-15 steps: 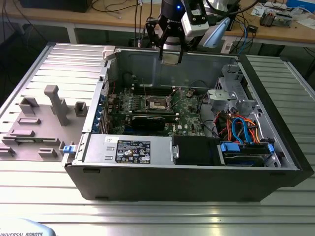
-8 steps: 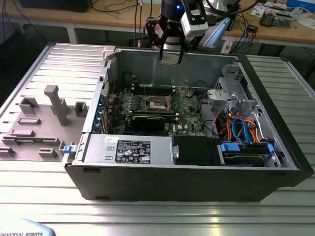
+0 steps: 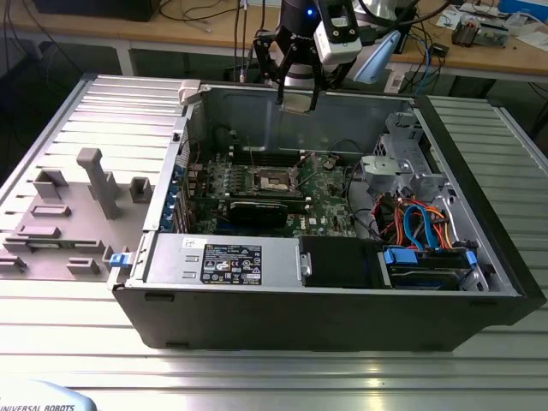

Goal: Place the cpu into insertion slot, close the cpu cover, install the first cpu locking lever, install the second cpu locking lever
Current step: 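Place the cpu into insertion slot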

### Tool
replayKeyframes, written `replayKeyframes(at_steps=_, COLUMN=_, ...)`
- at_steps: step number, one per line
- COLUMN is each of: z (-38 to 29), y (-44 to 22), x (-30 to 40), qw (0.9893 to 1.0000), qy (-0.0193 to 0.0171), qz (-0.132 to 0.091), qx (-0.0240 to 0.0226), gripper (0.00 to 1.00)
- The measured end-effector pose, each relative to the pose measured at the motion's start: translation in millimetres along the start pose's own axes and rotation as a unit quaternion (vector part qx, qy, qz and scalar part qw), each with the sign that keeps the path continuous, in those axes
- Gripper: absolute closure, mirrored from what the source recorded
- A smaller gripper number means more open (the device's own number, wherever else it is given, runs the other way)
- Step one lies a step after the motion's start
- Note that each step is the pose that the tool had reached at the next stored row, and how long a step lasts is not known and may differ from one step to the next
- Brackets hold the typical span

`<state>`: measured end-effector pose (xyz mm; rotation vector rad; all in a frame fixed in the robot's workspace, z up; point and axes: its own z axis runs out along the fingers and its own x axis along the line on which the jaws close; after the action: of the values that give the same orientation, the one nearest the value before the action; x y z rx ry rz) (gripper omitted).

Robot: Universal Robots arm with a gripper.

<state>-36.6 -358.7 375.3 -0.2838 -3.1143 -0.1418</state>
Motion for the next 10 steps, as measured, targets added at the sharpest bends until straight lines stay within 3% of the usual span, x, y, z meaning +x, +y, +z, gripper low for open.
replayKeyframes(at_steps=10, z=0.1, y=0.0, x=0.0, qw=1.0, qy=-0.0005, qz=0.004, qx=0.0005, gripper=0.46)
